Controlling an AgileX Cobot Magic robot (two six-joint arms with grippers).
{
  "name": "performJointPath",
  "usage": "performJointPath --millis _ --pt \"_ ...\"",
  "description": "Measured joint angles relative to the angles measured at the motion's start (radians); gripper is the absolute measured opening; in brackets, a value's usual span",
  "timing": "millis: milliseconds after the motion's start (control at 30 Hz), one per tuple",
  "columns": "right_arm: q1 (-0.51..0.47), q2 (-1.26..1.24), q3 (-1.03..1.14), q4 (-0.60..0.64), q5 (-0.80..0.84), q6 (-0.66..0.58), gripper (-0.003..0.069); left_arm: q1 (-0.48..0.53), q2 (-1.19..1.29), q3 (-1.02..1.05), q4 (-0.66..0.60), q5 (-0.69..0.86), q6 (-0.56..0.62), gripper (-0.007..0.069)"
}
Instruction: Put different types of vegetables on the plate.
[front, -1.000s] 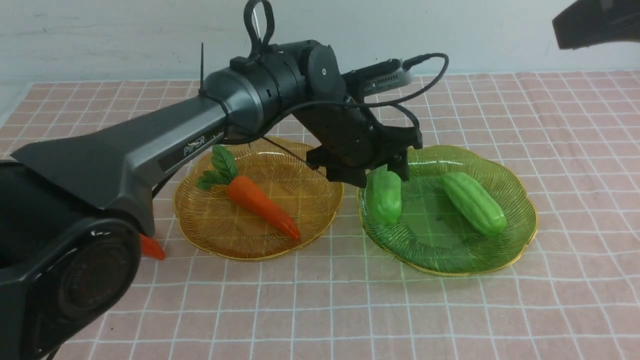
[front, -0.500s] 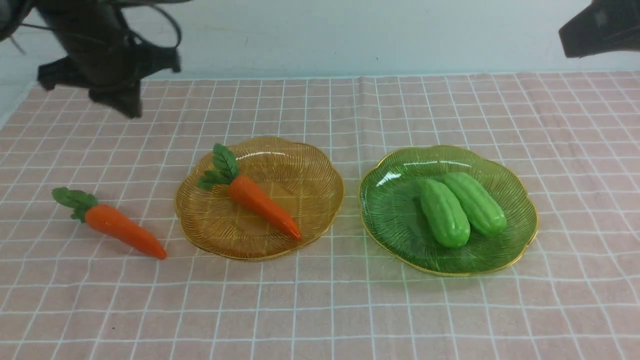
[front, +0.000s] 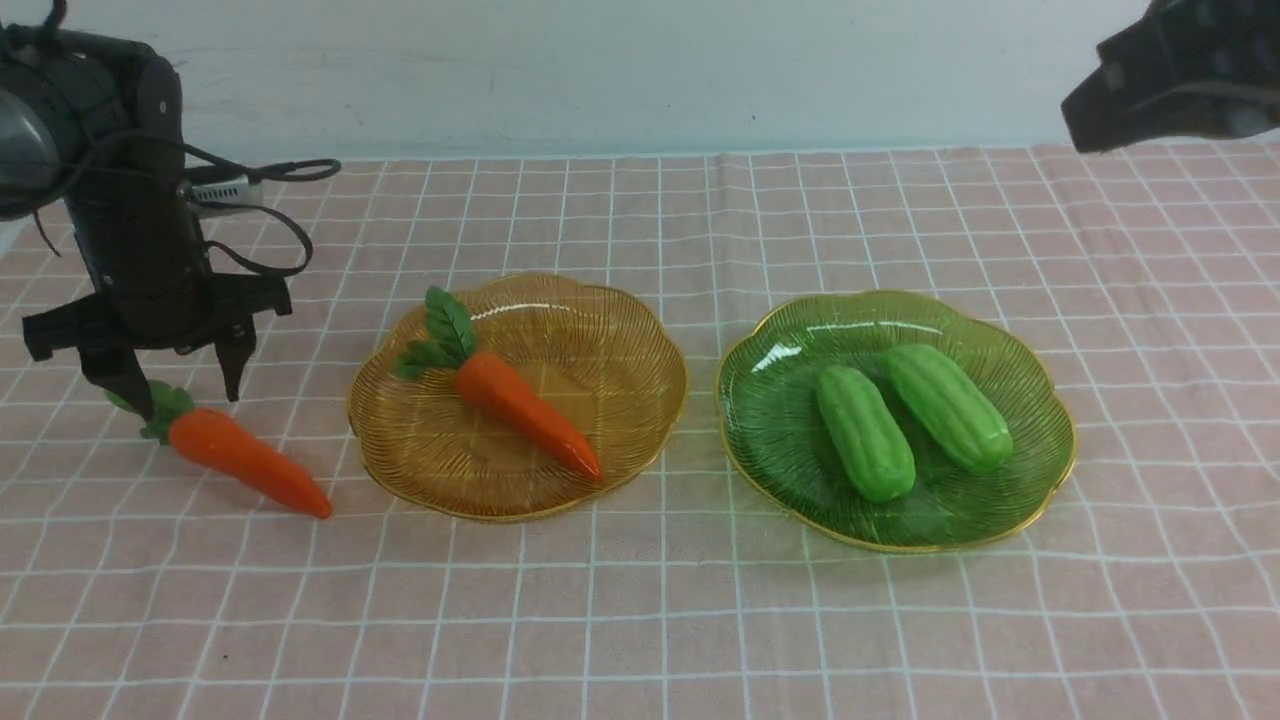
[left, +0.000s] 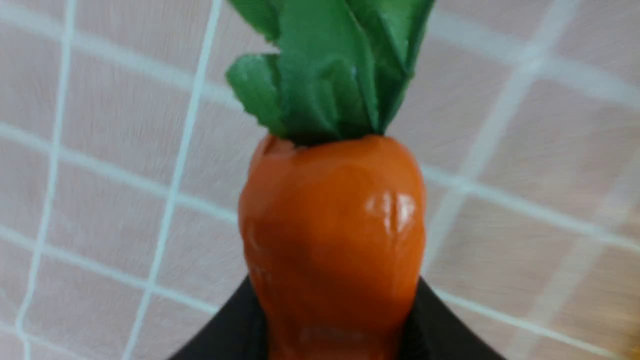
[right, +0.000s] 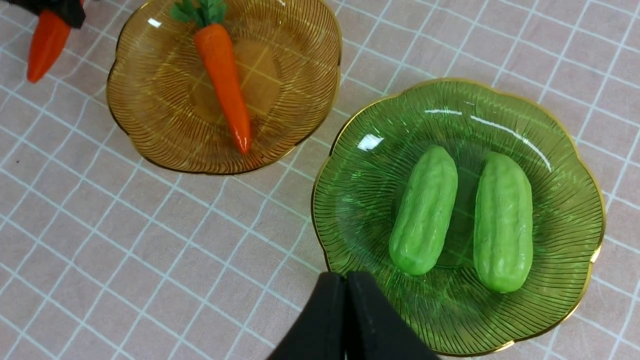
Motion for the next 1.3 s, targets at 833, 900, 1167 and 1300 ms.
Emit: performJointPath --millis 833,900,1167,1300 --pt "0.0 -0.458 0.181 -0.064 0.0 0.02 -0.0015 -0.249 0.023 -0.282 -0.361 0.006 0.16 0.0438" --pt "0.0 -0.551 0.282 -0.102 0.001 0.056 -0.0015 -0.249 0.012 -0.325 -0.337 0.014 0.191 0.0319" --pt "0.0 -0.932 0.814 -0.174 -0.411 0.102 -0.0015 -0.249 -0.034 -0.346 -0.332 0.027 0.256 -0.0001" --pt "0.0 -0.998 1.096 -0.174 -0.901 0.102 -0.0015 -0.249 -0.034 -0.346 -0.336 0.033 0.26 -0.0003"
